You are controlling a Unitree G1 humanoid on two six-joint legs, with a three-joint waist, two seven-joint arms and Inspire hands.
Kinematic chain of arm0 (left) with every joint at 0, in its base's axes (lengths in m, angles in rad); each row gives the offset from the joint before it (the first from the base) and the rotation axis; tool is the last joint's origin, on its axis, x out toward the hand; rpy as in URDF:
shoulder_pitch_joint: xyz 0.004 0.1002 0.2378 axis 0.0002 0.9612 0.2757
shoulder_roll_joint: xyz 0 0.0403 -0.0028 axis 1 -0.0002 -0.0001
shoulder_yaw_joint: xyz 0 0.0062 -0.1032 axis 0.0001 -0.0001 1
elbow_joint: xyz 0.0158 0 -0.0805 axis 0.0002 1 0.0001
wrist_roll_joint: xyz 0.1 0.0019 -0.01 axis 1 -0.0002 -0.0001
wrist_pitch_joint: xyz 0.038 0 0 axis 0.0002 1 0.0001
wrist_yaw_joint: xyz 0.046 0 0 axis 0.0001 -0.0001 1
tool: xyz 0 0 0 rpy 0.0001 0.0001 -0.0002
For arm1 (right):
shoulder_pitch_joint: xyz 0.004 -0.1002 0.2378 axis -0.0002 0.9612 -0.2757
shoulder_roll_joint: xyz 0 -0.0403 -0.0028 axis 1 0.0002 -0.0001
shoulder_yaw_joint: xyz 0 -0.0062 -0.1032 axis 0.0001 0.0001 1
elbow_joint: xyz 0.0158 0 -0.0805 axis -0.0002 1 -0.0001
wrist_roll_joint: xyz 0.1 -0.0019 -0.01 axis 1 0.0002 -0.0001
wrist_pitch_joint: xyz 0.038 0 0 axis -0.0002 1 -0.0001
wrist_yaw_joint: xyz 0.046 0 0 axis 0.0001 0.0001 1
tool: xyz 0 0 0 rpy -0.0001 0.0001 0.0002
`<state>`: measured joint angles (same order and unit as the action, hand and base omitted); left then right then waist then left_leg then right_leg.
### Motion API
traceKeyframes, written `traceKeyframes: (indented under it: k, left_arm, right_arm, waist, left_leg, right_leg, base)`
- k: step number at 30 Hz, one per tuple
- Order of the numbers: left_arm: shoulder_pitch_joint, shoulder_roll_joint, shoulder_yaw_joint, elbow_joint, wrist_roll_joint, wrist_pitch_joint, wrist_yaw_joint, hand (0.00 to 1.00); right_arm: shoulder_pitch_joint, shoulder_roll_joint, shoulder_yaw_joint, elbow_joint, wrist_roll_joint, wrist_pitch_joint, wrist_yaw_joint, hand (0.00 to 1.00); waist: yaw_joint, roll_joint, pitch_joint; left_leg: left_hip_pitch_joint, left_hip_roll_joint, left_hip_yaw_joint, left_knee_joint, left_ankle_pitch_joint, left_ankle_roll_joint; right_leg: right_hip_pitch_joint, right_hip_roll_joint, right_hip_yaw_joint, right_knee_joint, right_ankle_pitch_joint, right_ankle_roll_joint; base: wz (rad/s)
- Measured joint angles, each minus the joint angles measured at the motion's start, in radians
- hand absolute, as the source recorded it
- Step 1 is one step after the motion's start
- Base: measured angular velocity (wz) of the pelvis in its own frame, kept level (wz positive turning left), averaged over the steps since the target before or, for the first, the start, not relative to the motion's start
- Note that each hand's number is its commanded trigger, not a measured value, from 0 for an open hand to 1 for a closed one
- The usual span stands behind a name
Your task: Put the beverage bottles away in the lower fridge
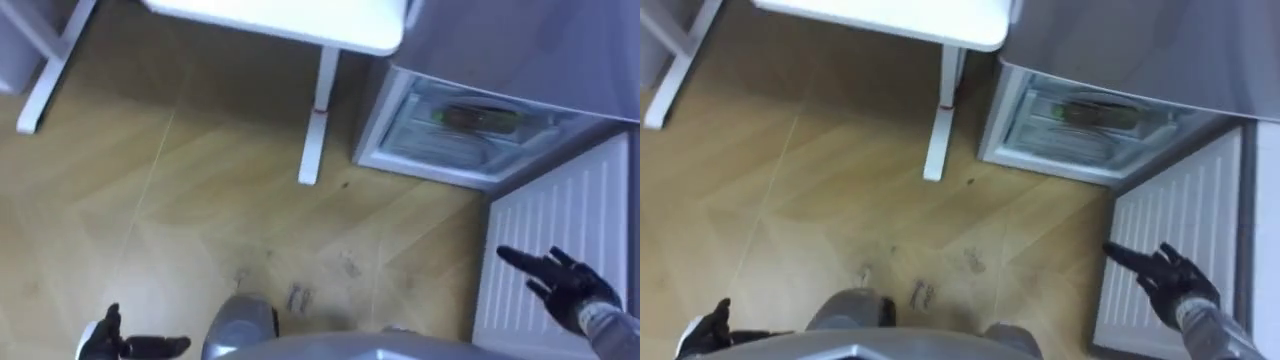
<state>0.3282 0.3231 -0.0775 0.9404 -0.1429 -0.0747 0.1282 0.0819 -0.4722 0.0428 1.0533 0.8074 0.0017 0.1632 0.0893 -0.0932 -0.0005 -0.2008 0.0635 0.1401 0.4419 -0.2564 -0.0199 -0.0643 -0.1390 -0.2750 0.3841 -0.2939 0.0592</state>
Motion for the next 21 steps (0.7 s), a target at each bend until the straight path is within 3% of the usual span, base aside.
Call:
traceKeyframes:
  k: [5, 10, 17, 21]
  left_arm:
    - [0.0, -0.011, 0.027, 0.01, 0.048, 0.0, 0.0, 0.0]
    - [0.014, -0.039, 0.147, 0.008, 0.073, 0.002, 0.05, 0.0]
    - [-0.004, -0.043, 0.174, 0.002, 0.075, 0.0, 0.059, 0.0]
    - [-0.003, -0.042, 0.189, 0.012, 0.075, 0.001, 0.058, 0.0]
  right_arm:
    - [-0.003, 0.0, -0.063, -0.093, -0.131, -0.012, -0.071, 0.0]
    - [-0.017, -0.003, -0.214, -0.222, -0.21, -0.027, -0.185, 0.0]
    - [-0.072, -0.038, -0.27, -0.31, -0.282, -0.057, -0.305, 0.0]
    - [-0.088, -0.08, -0.301, -0.349, -0.317, -0.059, -0.352, 0.0]
  waist:
    - [-0.031, -0.009, 0.0013]
    - [-0.061, -0.019, -0.0015]
    - [-0.087, -0.028, 0.0043]
    - [-0.095, -0.035, 0.0134]
  left_leg:
    - [0.06, -0.003, 0.01, -0.031, 0.003, 0.002]
    - [0.109, -0.017, 0.023, -0.077, 0.012, 0.005]
    - [0.129, -0.017, 0.037, -0.107, 0.017, 0.002]
    - [0.159, -0.018, 0.047, -0.126, 0.018, 0.002]
  right_leg:
    - [0.062, 0.005, 0.006, -0.055, 0.018, 0.008]
    - [0.098, 0.0, 0.019, -0.094, 0.029, 0.016]
    - [0.101, 0.004, 0.039, -0.112, 0.04, 0.014]
    - [0.124, 0.006, 0.057, -0.133, 0.05, 0.018]
  base:
    - [-0.06]
    - [-0.07]
    - [-0.1]
    - [-0.14]
